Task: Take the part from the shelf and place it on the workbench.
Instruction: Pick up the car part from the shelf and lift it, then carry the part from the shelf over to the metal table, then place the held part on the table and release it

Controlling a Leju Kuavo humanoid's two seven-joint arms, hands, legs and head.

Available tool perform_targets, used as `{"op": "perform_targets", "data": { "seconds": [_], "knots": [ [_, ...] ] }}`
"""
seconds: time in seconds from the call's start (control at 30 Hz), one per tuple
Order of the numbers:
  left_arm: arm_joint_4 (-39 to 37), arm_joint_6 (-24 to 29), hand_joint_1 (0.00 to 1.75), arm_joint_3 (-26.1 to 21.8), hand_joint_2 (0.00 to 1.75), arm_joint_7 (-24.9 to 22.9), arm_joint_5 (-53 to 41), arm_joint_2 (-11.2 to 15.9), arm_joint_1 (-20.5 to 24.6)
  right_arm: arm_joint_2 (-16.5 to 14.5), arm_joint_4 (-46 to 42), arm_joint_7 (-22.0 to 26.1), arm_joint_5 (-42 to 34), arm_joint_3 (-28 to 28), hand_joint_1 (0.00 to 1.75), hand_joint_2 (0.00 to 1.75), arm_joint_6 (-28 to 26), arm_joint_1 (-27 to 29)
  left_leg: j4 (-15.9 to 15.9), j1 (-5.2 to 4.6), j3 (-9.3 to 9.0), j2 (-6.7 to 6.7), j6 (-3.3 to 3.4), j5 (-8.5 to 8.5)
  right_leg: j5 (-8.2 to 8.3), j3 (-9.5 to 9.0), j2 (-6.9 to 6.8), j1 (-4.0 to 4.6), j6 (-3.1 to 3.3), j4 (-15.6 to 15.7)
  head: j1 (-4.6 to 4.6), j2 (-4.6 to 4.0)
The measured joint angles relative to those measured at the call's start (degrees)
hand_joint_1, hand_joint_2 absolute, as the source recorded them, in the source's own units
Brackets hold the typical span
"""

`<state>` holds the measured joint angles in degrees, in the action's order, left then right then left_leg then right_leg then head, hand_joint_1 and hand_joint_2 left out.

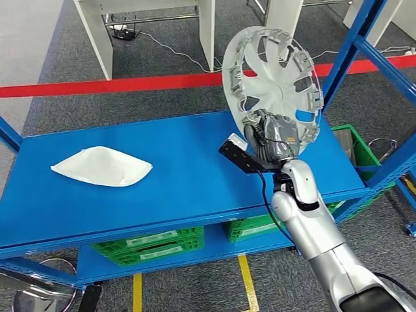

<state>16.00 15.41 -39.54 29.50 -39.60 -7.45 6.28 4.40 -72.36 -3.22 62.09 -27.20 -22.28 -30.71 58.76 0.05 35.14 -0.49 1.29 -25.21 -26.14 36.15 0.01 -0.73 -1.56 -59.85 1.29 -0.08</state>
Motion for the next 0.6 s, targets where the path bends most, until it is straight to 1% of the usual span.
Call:
{"op": "perform_targets", "data": {
  "seconds": [0.03,0.1,0.13,0.17,0.2,0.27,0.3,0.33,0.37,0.4,0.43,0.47,0.5,0.53,0.6],
  "knots": [
    [0.0,0.0,0.00,0.0,1.75,0.0,0.0,0.0,0.0,0.0,-0.1,0.0,0.0,0.0,1.75,1.75,0.0,0.1,0.1,-0.13,0.18,-0.01,-0.24,0.00,-0.23,-0.37,0.05,0.06,0.26,0.6,0.00,-0.01],
    [0.0,0.0,0.00,0.0,1.75,0.0,0.0,0.0,0.0,0.0,-0.3,0.0,0.1,0.1,1.75,1.75,-0.1,0.2,0.2,-0.13,0.35,0.00,-0.68,-0.07,-0.18,-0.36,0.09,0.01,0.93,0.7,0.02,-0.01],
    [0.0,0.0,0.00,0.0,1.75,0.0,0.0,0.1,0.0,0.0,-0.4,0.0,0.1,0.2,1.75,1.75,-0.2,0.2,0.7,-0.08,0.50,0.03,-0.95,-0.54,-0.15,-0.42,0.09,-0.07,1.27,0.8,-0.01,-0.01],
    [0.0,0.0,0.00,0.0,1.75,0.0,0.0,0.1,0.0,0.0,-0.5,0.0,0.1,0.2,1.75,1.75,-0.2,0.2,2.1,-0.01,1.03,0.08,-1.26,-1.53,-0.11,-0.51,0.08,-0.18,1.61,0.8,-0.10,0.00],
    [0.0,0.0,0.00,0.0,1.75,0.0,0.0,0.1,0.0,0.0,-0.6,0.0,0.1,0.2,1.75,1.75,-0.2,0.3,4.6,0.06,2.05,0.12,-1.56,-3.00,-0.10,-0.61,0.06,-0.26,1.85,0.9,-0.15,0.00],
    [0.0,0.0,0.00,0.0,1.75,0.0,0.0,0.0,0.0,0.0,-0.6,0.0,0.1,0.2,1.75,1.75,-0.1,0.4,12.1,0.17,5.35,0.18,-1.96,-6.49,-0.18,-0.69,0.05,-0.22,2.11,0.9,-0.21,0.00],
    [0.0,0.0,0.00,0.0,1.75,0.0,0.0,0.0,-0.1,0.0,-0.6,0.0,0.1,0.2,1.75,1.75,-0.1,0.5,15.1,0.20,6.75,0.20,-2.00,-7.42,-0.22,-0.74,0.06,-0.17,2.15,0.9,-0.19,0.00],
    [0.0,0.0,0.00,0.0,1.75,0.0,0.0,0.0,-0.1,0.0,-0.6,0.0,0.1,0.2,1.75,1.75,-0.1,0.6,16.5,0.20,7.39,0.20,-1.94,-7.32,-0.26,-0.82,0.10,-0.12,2.19,0.8,-0.20,0.00],
    [0.0,0.1,0.00,0.0,1.75,0.0,0.0,0.0,-0.1,0.0,-0.7,0.2,-0.3,0.2,1.75,1.75,-0.1,0.6,15.5,0.18,6.97,0.20,-1.76,-6.07,-0.31,-0.96,0.15,-0.05,2.20,0.8,-0.21,0.00],
    [0.0,0.2,0.00,0.0,1.75,0.0,0.2,0.0,0.0,-0.1,-0.9,1.5,-1.8,0.3,1.75,1.75,-0.2,0.7,12.4,0.13,5.63,0.20,-1.45,-4.02,-0.37,-1.15,0.20,0.03,2.18,0.8,-0.21,-0.01],
    [0.0,0.5,0.00,0.0,1.75,-0.2,0.3,0.0,0.1,-0.3,-1.5,3.9,-5.1,0.7,1.75,1.75,-0.2,1.0,8.4,0.01,3.89,0.19,-0.98,-1.93,-0.45,-1.29,0.23,0.08,2.14,0.8,-0.19,-0.01],
    [0.0,0.9,0.00,-0.1,1.75,-0.4,0.6,-0.1,0.2,-0.5,-2.5,6.9,-10.1,1.2,1.75,1.75,-0.1,1.2,4.9,-0.13,2.35,0.20,-0.52,-0.41,-0.52,-1.31,0.24,0.21,2.03,0.8,-0.16,0.00],
    [0.0,1.4,0.00,-0.1,1.75,-0.7,0.8,-0.3,0.4,-0.9,-3.9,10.0,-15.6,1.7,1.75,1.75,0.3,1.5,2.3,-0.29,1.26,0.20,-0.12,0.35,-0.55,-1.20,0.25,0.27,1.85,0.8,-0.17,0.00],
    [0.0,1.8,0.00,-0.1,1.75,-1.0,0.9,-0.5,0.6,-1.2,-5.4,12.2,-20.7,2.1,1.75,1.75,0.8,1.8,1.0,-0.43,0.79,0.20,0.16,0.44,-0.53,-1.01,0.25,0.29,1.64,0.7,-0.15,0.00],
    [0.0,2.4,0.00,-0.1,1.75,-1.2,1.1,-0.9,1.1,-1.6,-8.3,13.8,-26.9,2.4,1.75,1.75,2.4,2.0,0.3,-0.42,0.59,0.16,0.36,0.23,-0.47,-0.82,0.21,0.29,1.05,0.9,-0.18,0.00]
  ]
}}
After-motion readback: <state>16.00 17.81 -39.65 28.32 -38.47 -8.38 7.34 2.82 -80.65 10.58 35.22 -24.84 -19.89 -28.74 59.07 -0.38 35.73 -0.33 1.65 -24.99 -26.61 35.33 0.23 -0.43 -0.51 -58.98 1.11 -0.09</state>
